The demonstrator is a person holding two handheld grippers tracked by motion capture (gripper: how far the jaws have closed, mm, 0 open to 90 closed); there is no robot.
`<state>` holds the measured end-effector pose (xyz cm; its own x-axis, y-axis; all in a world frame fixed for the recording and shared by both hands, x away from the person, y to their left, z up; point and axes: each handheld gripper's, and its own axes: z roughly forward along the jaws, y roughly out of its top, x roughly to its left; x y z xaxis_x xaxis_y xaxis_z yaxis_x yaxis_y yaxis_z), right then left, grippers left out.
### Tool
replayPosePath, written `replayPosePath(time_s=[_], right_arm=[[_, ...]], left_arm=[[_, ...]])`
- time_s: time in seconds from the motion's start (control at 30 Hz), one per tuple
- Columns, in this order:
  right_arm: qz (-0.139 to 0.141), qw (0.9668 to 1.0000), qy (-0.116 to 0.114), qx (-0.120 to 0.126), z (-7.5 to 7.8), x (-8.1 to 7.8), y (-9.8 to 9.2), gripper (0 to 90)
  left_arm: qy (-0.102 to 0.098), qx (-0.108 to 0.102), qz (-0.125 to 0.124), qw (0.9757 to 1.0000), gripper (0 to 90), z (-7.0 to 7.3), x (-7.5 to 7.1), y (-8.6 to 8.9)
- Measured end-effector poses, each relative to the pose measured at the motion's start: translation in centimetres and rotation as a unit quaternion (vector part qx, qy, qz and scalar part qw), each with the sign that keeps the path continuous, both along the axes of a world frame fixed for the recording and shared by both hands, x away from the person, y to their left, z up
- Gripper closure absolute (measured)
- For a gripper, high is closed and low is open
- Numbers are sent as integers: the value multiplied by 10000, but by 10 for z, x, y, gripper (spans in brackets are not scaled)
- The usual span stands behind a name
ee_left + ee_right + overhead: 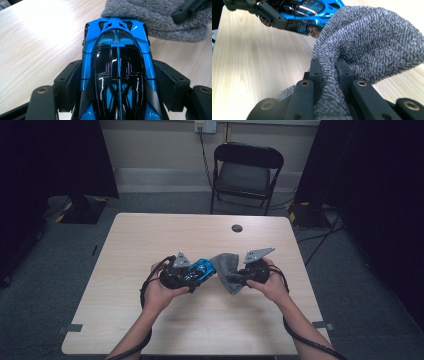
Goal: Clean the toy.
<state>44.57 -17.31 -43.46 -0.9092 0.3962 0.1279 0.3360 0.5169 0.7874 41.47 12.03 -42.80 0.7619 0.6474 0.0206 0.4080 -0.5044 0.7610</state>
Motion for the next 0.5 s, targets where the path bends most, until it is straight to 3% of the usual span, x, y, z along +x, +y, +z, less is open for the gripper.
replayPosePath(time_s=[0.3,0.43,0.47,0.5], right_arm=[[-26,9999,118,-87,-6,-5,-5,781],[-344,9992,81,-205,-8,-3,-13,782],[-573,9976,-8,-385,-8,-1,-15,782],[-573,9976,-8,-385,-8,-1,-15,782]], left_arm=[[28,-120,212,9997,279,1,4,12],[-7,-189,251,9995,279,5,3,15],[-60,-217,245,9994,279,8,3,15],[-60,-217,245,9994,279,8,3,15]])
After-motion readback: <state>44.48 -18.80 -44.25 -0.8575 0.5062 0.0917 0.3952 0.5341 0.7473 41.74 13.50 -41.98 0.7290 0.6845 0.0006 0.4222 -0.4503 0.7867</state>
